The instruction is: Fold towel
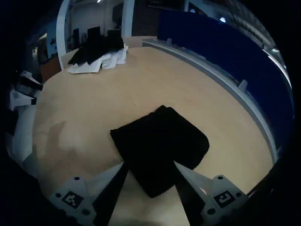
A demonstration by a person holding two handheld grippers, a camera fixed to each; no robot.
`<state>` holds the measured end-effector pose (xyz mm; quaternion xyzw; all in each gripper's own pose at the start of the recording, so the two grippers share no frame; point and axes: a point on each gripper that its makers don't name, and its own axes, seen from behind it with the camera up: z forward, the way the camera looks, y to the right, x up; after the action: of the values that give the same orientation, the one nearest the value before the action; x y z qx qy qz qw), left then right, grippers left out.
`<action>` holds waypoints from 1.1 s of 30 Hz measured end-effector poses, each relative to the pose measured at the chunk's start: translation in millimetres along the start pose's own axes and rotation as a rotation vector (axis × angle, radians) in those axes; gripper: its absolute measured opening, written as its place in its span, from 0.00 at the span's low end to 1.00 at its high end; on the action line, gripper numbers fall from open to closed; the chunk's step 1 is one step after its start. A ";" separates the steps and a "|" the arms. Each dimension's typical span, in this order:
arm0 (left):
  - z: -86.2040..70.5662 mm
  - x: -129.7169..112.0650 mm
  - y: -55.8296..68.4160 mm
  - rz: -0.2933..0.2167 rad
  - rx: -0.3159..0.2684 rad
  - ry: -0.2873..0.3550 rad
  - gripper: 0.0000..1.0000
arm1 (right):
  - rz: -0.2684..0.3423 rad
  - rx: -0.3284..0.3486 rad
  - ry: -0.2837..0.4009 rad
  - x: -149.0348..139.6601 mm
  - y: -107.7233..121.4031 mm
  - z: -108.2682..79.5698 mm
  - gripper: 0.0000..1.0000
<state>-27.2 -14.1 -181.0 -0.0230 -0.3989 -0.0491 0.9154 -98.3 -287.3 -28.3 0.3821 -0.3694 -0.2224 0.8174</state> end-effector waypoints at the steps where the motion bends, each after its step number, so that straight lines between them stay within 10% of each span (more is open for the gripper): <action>1: 0.5 0.0 0.5 0.001 -0.001 0.000 0.95 | 0.005 -0.002 -0.003 -3.3 0.4 -1.6 0.81; 18: 5.9 -0.2 9.9 0.010 -0.017 -0.005 0.95 | 0.083 -0.024 -0.057 -50.0 6.7 -10.7 0.80; 33: 5.7 -0.4 8.0 0.003 -0.013 -0.011 0.96 | 0.126 -0.015 -0.071 -58.5 7.6 -5.7 0.34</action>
<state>-30.8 -5.6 -177.5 -0.0298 -0.4033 -0.0500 0.9132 -130.1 -242.2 -50.2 0.3437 -0.4196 -0.1868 0.8191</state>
